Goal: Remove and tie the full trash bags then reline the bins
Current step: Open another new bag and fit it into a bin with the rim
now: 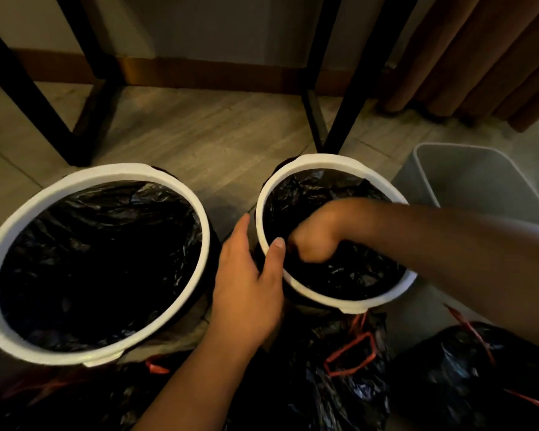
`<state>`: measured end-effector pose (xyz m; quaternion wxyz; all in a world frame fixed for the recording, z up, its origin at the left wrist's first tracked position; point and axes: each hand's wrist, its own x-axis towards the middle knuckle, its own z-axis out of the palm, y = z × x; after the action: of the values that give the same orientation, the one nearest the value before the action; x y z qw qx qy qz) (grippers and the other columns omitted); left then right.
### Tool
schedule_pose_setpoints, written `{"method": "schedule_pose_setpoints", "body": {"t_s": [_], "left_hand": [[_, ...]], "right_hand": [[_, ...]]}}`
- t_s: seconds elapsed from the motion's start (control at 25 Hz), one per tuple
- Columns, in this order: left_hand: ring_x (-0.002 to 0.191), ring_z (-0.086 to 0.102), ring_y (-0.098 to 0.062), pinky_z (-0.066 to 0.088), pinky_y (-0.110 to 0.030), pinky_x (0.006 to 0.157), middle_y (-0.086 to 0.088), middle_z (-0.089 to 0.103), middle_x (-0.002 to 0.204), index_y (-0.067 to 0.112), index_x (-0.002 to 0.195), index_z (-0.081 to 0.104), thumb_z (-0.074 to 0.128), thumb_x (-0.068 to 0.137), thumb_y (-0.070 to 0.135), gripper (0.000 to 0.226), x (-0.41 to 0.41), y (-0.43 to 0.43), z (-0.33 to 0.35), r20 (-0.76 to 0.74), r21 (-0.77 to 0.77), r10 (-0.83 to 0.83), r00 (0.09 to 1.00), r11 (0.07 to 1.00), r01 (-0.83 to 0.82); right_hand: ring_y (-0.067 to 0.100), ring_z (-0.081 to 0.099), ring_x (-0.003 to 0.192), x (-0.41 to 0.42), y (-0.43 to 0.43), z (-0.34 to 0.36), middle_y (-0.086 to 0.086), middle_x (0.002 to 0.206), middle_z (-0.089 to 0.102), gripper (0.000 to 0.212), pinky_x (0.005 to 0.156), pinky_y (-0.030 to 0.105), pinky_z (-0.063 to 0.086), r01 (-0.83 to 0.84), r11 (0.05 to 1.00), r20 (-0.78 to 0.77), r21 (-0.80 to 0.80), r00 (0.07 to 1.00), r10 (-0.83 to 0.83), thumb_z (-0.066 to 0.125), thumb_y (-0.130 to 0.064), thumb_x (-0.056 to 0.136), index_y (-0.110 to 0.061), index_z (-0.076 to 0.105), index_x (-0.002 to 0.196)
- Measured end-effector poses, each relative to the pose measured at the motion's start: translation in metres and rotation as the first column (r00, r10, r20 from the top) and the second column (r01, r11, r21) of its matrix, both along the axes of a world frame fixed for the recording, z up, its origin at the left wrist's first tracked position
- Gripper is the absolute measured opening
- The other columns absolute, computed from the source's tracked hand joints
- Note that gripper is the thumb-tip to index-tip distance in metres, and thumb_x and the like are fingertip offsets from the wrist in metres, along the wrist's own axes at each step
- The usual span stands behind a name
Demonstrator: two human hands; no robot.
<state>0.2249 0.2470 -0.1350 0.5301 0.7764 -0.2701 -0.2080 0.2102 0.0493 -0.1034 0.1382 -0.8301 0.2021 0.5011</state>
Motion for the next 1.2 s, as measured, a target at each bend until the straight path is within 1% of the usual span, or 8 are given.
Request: {"method": "schedule_pose_setpoints", "body": {"t_s": [0.16, 0.32, 0.48, 0.56, 0.64, 0.84, 1.04, 1.2], "left_hand": [[0.140, 0.037, -0.009, 0.015, 0.006, 0.100, 0.000, 0.039, 0.158, 0.019, 0.158, 0.037, 0.060, 0.102, 0.030, 0.063, 0.012, -0.021, 0.012, 0.193, 0.143, -0.114, 0.975, 0.986, 0.087], [0.142, 0.037, -0.015, 0.021, -0.010, 0.100, -0.001, 0.022, 0.167, 0.019, 0.163, 0.028, 0.056, 0.100, 0.018, 0.069, 0.009, -0.032, 0.004, 0.196, 0.259, -0.198, 0.961, 0.955, 0.144], [0.126, 0.032, -0.004, 0.022, -0.006, 0.089, -0.003, 0.030, 0.163, 0.023, 0.165, 0.024, 0.055, 0.097, 0.011, 0.075, 0.008, -0.033, -0.002, 0.187, 0.252, -0.186, 0.965, 0.958, 0.136], [0.127, 0.032, -0.004, 0.023, -0.008, 0.094, -0.003, 0.032, 0.161, 0.024, 0.165, 0.022, 0.055, 0.101, 0.019, 0.072, 0.004, -0.033, 0.000, 0.186, 0.242, -0.191, 0.964, 0.960, 0.144], [0.134, 0.033, -0.007, 0.026, -0.015, 0.100, -0.002, 0.030, 0.162, 0.027, 0.164, 0.024, 0.053, 0.104, 0.033, 0.068, 0.006, -0.032, 0.000, 0.190, 0.254, -0.189, 0.963, 0.957, 0.138], [0.153, 0.029, -0.017, 0.023, -0.025, 0.119, -0.003, 0.028, 0.169, 0.023, 0.155, 0.049, 0.050, 0.104, 0.049, 0.057, 0.027, -0.052, 0.005, 0.161, 0.276, -0.120, 0.980, 0.959, 0.072], [0.131, 0.051, -0.018, 0.032, -0.018, 0.099, -0.001, 0.045, 0.157, 0.017, 0.150, 0.054, 0.052, 0.106, 0.026, 0.046, 0.034, -0.074, 0.012, 0.268, 0.289, -0.111, 0.957, 0.957, 0.030], [0.134, 0.053, -0.022, 0.033, -0.020, 0.102, -0.005, 0.050, 0.154, 0.017, 0.147, 0.059, 0.052, 0.107, 0.026, 0.042, 0.042, -0.078, 0.011, 0.306, 0.300, -0.072, 0.949, 0.953, -0.024]], "right_hand": [[0.027, 0.074, 0.091, 0.003, -0.047, 0.012, 0.011, 0.106, 0.069, 0.019, 0.075, 0.039, 0.065, 0.309, 0.948, 0.200, 0.076, 0.927, -0.318, 0.052, -0.009, 0.102, -0.014, 0.066, 0.114], [0.033, 0.074, 0.083, 0.014, -0.053, -0.027, 0.013, 0.103, 0.066, 0.029, 0.070, 0.045, 0.066, 0.125, 0.989, 0.098, -0.073, 0.988, -0.117, 0.058, -0.032, 0.092, -0.007, 0.065, 0.104], [0.041, 0.059, 0.109, 0.006, -0.065, -0.075, 0.008, 0.123, 0.055, 0.062, 0.102, 0.056, 0.049, 0.012, 0.989, -0.129, -0.149, 0.991, -0.032, 0.068, -0.046, 0.078, -0.024, 0.055, 0.134], [0.038, 0.057, 0.104, -0.003, -0.050, -0.084, 0.009, 0.117, 0.053, 0.041, 0.101, 0.052, 0.048, -0.140, 0.982, -0.254, -0.124, 0.962, 0.105, 0.069, -0.039, 0.089, -0.019, 0.060, 0.123], [0.032, 0.058, 0.099, -0.003, -0.038, -0.071, 0.009, 0.112, 0.059, 0.014, 0.100, 0.047, 0.050, -0.209, 0.970, -0.159, -0.121, 0.969, 0.188, 0.059, -0.030, 0.097, -0.017, 0.062, 0.102], [0.014, 0.060, 0.085, -0.041, -0.033, 0.015, -0.007, 0.096, 0.065, 0.024, 0.064, 0.027, 0.040, -0.067, 0.996, 0.274, -0.062, 0.958, 0.082, 0.056, -0.042, 0.097, -0.024, 0.070, 0.105], [0.028, 0.060, 0.110, -0.075, 0.006, -0.012, 0.011, 0.129, 0.064, 0.037, 0.080, 0.029, 0.039, -0.125, 0.992, 0.019, 0.035, 0.992, 0.124, 0.045, -0.027, 0.108, -0.005, 0.066, 0.129], [0.019, 0.054, 0.077, -0.069, 0.004, -0.043, 0.002, 0.087, 0.059, 0.026, 0.067, 0.023, 0.042, -0.118, 0.986, -0.052, 0.118, 0.991, 0.125, 0.051, -0.018, 0.108, -0.007, 0.070, 0.094]]}}
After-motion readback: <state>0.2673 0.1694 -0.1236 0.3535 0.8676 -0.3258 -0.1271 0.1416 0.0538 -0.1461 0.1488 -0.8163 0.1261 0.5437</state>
